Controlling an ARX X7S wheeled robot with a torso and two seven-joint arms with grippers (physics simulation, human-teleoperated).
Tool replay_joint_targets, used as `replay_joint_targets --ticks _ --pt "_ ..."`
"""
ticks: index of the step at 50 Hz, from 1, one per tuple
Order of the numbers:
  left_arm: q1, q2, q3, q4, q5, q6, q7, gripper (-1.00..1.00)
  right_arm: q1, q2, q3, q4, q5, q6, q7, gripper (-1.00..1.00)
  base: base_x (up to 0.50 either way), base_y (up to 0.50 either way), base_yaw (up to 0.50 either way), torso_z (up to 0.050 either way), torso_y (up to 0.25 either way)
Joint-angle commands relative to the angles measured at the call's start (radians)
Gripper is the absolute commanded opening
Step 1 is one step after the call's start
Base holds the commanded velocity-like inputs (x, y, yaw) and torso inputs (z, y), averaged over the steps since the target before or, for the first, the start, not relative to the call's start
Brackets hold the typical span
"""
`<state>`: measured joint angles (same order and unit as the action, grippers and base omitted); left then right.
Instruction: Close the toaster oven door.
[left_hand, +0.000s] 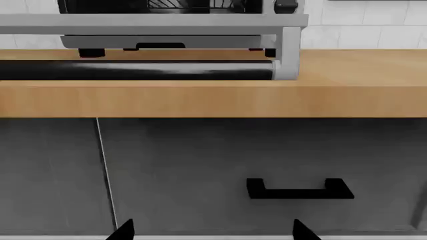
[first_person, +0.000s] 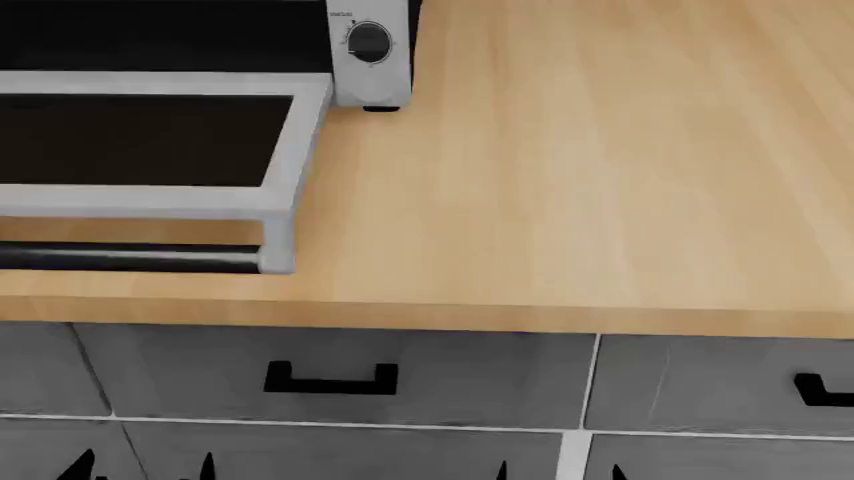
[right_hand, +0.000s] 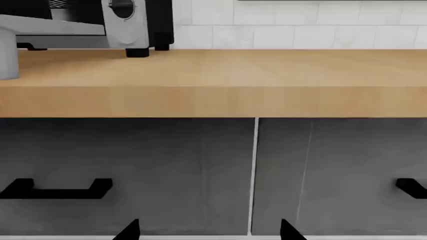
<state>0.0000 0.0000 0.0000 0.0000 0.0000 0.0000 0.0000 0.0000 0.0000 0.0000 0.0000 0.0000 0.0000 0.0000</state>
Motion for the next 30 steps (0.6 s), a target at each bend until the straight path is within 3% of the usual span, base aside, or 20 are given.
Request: replay_joint_targets --ticks 1,13,30 --pt "-0.005 -0.028 0.034 -0.020 -0.021 0.017 -0.034 1.00 0.005 0.017 -0.022 0.015 0.017 -0.011 0.022 1.00 0.00 0.00 0.00 0.000 0.000" --pt "0.003 -0.053 0.060 -0.002 -0.069 0.002 -0.059 1.00 -0.001 0.050 -0.065 -0.008 0.046 0.013 0.055 1.00 0.00 0.00 0.00 0.000 0.000" --pt "0.013 -0.078 0.076 0.036 -0.118 -0.019 -0.082 1.00 -0.012 0.076 -0.100 -0.059 0.066 0.039 0.088 1.00 0.00 0.00 0.00 0.050 0.000"
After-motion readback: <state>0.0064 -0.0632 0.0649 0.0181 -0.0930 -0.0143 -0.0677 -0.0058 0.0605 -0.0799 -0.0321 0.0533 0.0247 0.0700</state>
